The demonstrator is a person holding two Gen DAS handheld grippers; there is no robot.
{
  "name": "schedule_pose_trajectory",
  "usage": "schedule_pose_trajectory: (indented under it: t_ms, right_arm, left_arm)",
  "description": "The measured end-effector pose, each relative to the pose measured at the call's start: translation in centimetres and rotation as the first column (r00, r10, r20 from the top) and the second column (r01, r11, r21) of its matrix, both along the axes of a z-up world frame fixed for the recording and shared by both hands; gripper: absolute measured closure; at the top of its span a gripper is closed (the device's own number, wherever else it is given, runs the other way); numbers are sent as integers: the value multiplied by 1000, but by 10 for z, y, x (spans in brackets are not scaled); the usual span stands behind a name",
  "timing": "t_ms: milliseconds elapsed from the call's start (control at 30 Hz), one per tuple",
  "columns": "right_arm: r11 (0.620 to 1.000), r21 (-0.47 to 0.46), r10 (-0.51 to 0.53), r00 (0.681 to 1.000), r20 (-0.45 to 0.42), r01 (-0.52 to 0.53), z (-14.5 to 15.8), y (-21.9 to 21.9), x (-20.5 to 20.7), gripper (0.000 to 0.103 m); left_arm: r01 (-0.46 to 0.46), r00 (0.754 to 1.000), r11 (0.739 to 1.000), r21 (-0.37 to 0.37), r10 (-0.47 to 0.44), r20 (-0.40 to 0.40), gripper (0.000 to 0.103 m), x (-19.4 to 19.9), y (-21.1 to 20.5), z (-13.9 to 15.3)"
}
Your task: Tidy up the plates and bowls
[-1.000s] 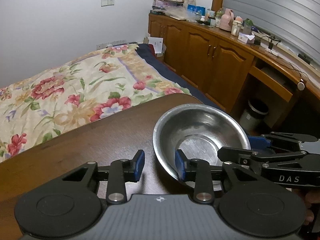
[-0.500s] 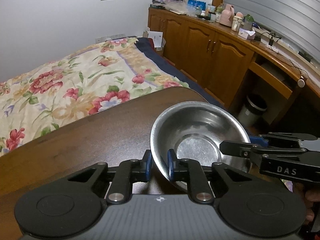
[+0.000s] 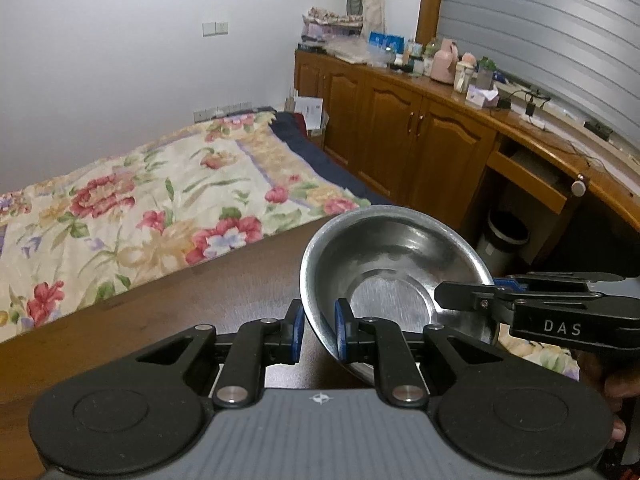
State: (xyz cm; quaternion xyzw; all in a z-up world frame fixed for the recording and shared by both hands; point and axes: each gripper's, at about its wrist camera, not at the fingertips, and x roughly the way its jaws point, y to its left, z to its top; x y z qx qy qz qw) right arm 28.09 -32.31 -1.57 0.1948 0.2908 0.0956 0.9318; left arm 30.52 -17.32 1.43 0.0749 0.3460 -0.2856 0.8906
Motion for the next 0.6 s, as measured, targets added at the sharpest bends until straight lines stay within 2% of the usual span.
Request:
schedule_pose_trajectory:
  t_ms: [600]
  right_arm:
    - [999,-45,-1,999,49,3,29,20,-29,82]
  left_arm:
    - [21,997,998,-60,-16,75,85,-53,34,28]
